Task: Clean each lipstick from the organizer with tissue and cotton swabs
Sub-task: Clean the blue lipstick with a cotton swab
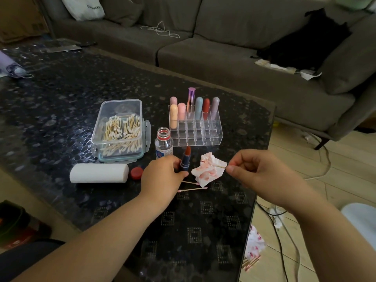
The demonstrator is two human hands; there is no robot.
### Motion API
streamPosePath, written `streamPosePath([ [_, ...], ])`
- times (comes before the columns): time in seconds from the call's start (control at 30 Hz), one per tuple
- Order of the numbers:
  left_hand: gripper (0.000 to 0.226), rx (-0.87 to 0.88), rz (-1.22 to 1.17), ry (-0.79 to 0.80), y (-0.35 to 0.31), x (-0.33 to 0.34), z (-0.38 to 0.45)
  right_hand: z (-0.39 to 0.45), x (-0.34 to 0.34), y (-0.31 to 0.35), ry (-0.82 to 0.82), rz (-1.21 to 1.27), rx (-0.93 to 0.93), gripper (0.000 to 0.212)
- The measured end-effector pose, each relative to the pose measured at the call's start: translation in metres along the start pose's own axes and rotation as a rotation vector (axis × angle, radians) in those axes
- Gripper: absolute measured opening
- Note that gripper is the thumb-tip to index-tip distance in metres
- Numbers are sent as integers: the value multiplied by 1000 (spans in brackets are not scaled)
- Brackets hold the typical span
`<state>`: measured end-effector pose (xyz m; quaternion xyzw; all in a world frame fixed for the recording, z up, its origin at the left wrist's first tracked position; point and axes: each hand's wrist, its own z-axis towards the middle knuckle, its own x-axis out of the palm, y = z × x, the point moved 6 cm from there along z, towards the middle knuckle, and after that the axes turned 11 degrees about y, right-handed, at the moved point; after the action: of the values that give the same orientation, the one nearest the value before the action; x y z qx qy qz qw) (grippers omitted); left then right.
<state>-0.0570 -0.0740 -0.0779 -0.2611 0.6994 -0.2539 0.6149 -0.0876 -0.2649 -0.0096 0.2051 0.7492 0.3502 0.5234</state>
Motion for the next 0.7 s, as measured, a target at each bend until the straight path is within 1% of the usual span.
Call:
streamPosePath([
  [0.2, 17, 0, 87, -12, 0, -1, 0, 3, 8, 5, 27, -29, -5, 13],
  [0.43, 21, 5, 178, -19, -3, -4, -2, 7, 13, 8, 40, -21, -7, 14],
  [0.7, 25, 17, 184, -32, -3, -3, -2, 6, 12, 12, 39, 15, -38, 14],
])
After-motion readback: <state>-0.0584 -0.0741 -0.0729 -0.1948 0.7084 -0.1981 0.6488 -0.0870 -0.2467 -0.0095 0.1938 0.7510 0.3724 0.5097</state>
